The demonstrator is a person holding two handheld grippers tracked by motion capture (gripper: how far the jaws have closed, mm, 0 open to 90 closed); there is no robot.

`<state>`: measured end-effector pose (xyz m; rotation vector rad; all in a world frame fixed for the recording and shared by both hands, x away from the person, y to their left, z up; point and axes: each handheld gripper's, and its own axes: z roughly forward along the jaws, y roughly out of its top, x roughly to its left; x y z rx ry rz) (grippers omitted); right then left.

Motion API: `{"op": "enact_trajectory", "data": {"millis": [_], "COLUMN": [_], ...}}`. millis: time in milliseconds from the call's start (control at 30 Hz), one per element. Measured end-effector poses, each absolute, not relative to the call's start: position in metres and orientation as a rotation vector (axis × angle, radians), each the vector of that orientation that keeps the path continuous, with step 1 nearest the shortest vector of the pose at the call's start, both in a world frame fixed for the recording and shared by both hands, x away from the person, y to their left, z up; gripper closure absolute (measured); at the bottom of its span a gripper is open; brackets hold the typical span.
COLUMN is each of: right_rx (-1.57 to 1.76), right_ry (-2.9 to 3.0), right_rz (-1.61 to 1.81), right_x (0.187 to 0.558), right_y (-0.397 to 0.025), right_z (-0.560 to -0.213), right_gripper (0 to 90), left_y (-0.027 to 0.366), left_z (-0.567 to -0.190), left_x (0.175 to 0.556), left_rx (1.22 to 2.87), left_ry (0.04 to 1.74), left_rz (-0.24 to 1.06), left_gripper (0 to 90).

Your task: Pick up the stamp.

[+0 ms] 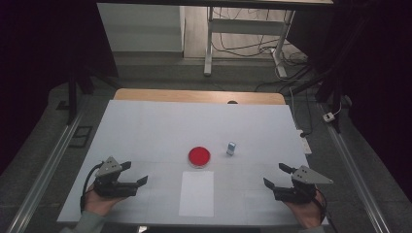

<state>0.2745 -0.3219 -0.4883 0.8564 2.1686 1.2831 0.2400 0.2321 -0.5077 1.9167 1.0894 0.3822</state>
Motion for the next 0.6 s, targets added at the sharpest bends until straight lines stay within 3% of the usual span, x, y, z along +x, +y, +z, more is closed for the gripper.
{"op": "enact_trajectory", "data": {"millis": [600], "right_rx": [0.869], "right_ry": [2.201], "right_rz": [1.246], "right_x": [0.2847], "right_y": [-0.3169], "right_z": [-0.4941], "right_gripper": [23.0], "left_y": [0.2343], "left_z": [-0.5072], "left_x": [0.2341], "left_rx": [1.912], "left_ry": [1.089], "left_rz": [0.376], "left_gripper": [16.0]}}
